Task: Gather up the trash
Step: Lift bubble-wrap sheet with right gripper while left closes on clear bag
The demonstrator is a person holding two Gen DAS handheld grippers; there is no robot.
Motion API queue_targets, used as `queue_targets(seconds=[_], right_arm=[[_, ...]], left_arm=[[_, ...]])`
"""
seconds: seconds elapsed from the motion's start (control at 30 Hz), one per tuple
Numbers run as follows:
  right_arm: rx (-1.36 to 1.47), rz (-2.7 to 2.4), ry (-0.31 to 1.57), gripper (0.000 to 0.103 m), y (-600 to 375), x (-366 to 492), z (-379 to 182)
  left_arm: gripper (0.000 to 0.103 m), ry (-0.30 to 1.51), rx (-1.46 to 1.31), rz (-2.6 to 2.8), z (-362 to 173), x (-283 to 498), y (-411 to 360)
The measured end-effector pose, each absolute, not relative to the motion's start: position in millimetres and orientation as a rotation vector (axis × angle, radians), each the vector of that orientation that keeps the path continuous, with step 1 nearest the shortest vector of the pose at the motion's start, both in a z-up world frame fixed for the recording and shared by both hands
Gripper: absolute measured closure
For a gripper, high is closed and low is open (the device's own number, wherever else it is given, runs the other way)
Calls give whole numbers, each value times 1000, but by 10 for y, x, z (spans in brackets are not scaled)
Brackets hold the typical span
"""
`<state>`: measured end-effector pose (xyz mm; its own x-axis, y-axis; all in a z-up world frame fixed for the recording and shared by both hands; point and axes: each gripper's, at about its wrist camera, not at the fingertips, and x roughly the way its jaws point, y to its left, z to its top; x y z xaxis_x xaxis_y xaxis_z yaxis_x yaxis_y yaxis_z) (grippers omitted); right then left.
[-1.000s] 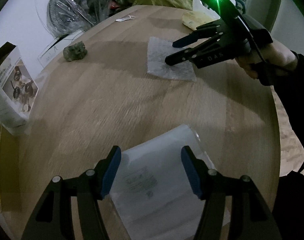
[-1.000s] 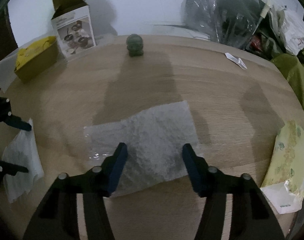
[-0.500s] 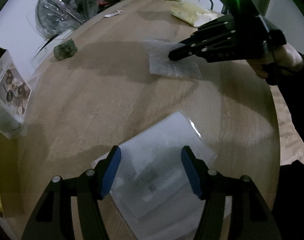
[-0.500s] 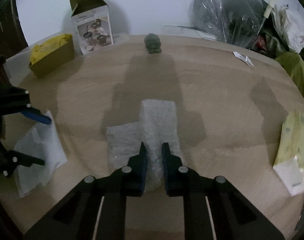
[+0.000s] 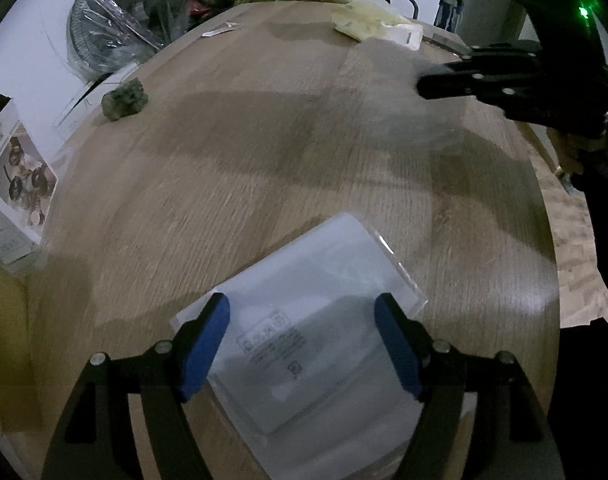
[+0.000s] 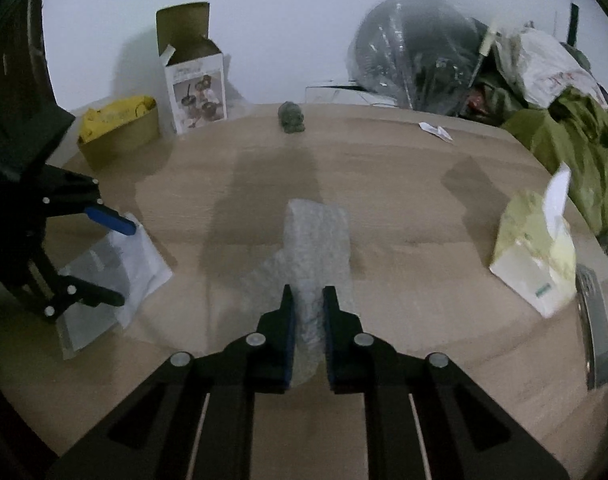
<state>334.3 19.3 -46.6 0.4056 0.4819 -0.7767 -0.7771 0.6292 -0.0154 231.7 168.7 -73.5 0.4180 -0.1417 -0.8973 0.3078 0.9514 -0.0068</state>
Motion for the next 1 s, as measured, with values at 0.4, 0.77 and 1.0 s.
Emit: queue_targets(seconds=[0.4, 0.77, 1.0], right_arm=[[-365, 826, 826, 92, 55, 3184, -406], [-345, 828, 811, 92, 0, 3150, -326], [-330, 817, 803, 92, -50, 3179, -287]], left_arm=[[52, 1079, 192, -314, -686, 2203, 1691], [27, 1099, 115, -372, -520, 2637, 1984], [28, 1176, 143, -435, -694, 2522, 1929]])
